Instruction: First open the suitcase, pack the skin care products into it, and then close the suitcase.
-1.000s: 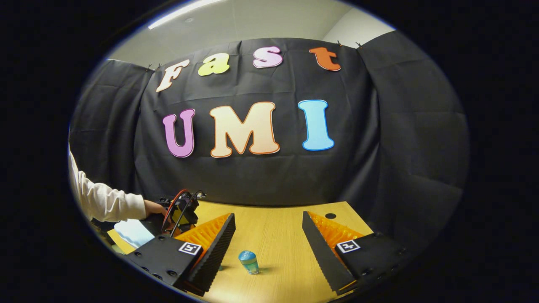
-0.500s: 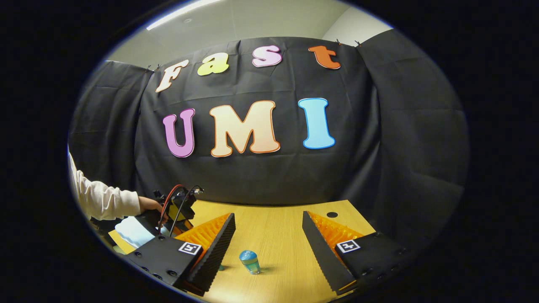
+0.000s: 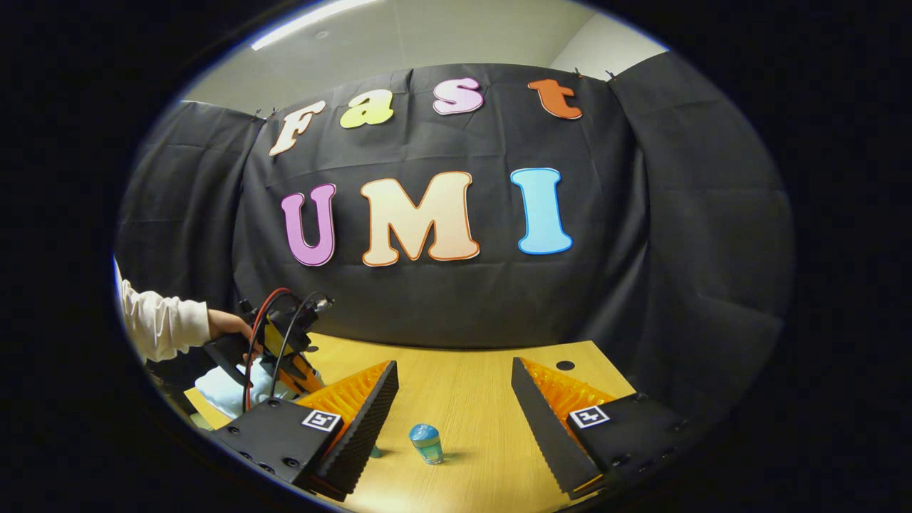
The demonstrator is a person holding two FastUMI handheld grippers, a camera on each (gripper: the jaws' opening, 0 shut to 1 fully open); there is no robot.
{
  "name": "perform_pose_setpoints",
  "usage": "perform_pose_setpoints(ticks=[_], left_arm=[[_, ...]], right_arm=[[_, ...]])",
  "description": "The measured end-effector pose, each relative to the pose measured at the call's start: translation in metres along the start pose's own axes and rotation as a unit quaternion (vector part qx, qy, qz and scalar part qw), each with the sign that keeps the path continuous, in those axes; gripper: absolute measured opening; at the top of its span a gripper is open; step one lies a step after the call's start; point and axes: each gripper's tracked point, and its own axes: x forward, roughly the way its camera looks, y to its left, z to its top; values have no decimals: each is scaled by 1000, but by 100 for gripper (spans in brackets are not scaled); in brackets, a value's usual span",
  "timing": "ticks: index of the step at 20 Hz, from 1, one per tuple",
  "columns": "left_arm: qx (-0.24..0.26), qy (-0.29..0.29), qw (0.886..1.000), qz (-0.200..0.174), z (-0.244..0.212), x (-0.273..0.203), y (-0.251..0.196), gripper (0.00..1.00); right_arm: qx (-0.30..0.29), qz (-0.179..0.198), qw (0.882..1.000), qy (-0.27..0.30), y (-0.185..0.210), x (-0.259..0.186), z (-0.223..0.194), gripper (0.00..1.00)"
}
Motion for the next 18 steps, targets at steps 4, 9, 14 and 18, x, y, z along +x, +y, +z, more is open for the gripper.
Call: perform_pose_setpoints(ticks=[4, 9, 14, 18], left_arm=[[-12, -27, 999, -30, 6, -19, -3, 3], [-31, -84, 994, -65, 25, -53, -1, 2], [-81, -160, 980, -87, 49, -84, 13, 2], [-111, -223, 966, -67, 71, -106, 49, 5]], right_arm=[[-2, 11, 1000, -3, 10, -3, 2, 100], [-7, 30, 999, -8, 25, -5, 4, 100], [-13, 48, 999, -12, 41, -5, 6, 100], [-15, 64, 998, -10, 58, -4, 4, 100]])
